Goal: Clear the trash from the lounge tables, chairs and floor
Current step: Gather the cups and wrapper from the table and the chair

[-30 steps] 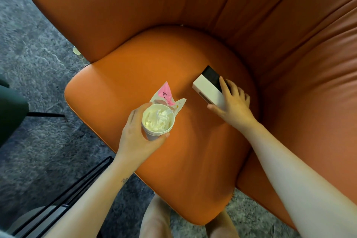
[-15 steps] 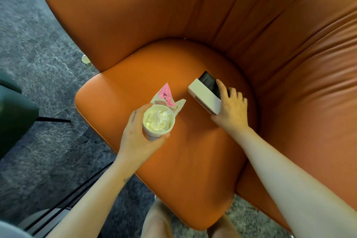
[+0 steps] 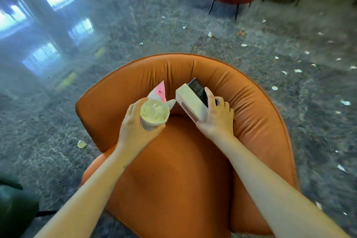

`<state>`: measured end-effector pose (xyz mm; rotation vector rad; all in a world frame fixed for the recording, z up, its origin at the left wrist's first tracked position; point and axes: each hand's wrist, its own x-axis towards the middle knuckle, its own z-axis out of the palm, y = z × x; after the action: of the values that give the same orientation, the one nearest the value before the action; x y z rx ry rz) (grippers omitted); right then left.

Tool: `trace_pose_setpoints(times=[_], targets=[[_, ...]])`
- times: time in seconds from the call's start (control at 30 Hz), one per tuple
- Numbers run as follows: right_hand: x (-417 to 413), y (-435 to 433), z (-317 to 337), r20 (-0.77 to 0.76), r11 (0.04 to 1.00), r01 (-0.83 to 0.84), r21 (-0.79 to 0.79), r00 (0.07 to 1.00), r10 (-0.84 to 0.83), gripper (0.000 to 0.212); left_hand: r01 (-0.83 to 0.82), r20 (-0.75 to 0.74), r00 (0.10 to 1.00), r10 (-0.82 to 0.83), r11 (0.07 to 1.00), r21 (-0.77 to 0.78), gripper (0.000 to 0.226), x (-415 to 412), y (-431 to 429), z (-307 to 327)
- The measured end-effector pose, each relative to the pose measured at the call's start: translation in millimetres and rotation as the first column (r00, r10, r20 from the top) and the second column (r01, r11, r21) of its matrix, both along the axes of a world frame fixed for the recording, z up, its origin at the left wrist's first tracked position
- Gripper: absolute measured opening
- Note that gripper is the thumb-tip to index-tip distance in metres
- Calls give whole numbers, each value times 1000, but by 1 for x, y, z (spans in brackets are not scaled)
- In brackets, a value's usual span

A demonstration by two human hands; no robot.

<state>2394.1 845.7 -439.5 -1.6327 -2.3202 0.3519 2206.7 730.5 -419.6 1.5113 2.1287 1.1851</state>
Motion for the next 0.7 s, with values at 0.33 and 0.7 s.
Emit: trace_pose_setpoints(times=[0.33, 0.7], targets=[[141, 19, 161, -118, 902, 359, 241, 933, -340, 99, 284, -107, 958, -267, 937, 202, 73, 105, 96, 137], [374, 44, 184, -182, 840, 505, 201, 861, -474, 98, 437, -133, 899, -416, 855, 281, 70, 337, 164, 163]])
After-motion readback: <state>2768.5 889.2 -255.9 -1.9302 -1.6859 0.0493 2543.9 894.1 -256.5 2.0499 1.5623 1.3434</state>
